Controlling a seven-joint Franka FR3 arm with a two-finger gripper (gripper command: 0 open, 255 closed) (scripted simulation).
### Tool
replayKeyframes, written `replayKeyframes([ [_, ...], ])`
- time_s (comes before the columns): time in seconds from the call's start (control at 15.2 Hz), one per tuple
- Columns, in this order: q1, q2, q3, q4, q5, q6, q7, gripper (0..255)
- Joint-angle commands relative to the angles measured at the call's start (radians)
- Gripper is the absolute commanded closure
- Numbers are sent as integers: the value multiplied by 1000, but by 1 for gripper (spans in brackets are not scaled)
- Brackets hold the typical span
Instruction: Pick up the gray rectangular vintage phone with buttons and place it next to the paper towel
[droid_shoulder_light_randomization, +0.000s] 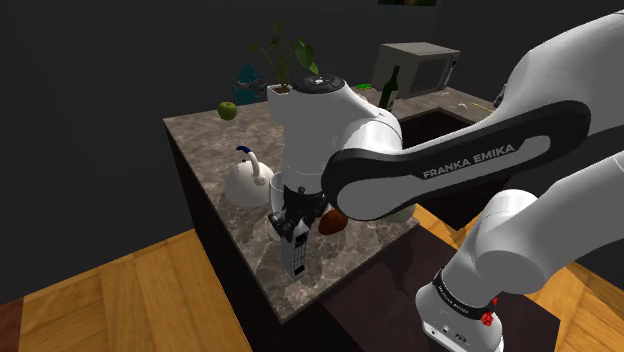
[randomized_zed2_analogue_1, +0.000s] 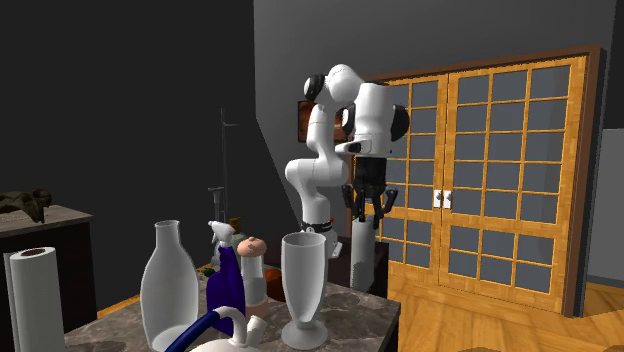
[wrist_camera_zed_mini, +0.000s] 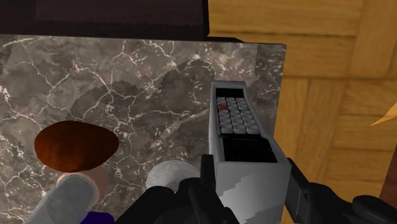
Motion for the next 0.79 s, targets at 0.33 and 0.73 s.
replayKeyframes([
  [0.33,6,-45,-24,59,5,-103,-13,255],
  [0.73,7,-72,-44,120,3,-190,-21,255],
])
